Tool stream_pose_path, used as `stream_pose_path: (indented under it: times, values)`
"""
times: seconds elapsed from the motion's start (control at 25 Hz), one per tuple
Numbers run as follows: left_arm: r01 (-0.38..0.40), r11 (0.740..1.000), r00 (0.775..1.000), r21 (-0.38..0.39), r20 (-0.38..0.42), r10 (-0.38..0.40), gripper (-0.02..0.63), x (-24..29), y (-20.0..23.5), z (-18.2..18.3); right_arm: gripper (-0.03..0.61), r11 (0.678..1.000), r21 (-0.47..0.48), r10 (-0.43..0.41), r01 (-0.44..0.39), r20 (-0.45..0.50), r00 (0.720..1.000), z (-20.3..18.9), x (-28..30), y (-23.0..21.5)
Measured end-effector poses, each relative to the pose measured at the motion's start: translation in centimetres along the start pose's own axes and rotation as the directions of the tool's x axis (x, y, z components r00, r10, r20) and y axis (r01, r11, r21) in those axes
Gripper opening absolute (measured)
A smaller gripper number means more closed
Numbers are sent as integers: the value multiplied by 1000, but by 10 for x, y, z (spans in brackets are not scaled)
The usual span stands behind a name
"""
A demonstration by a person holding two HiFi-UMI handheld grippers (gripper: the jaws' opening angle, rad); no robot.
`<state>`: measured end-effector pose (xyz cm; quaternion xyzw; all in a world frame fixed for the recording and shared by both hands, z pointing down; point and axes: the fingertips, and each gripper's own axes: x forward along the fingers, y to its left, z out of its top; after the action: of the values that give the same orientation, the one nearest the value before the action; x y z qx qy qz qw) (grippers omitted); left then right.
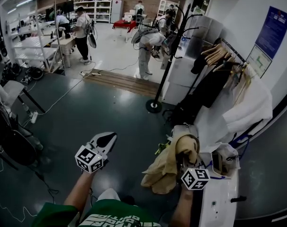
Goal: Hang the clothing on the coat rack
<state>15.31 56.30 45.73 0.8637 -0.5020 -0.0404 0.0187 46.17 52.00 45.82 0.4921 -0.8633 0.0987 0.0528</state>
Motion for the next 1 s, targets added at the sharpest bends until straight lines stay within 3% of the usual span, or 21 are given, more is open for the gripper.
stream_pose_path:
  times: [0.28,0.48,1.0]
  values:
    - [15,1000,1000,5,12,-15,3,25,24,0,48,1000,0,-20,20,20,1000,13,33,-12]
    - [66,997,998,26,5,-66,3,65,56,-4,48,998,12,-58,57,46,997,30,66,-24]
    - [173,985,984,17,49,-173,3,151,191,24,48,980,46,-195,192,89,977,71,183,-23]
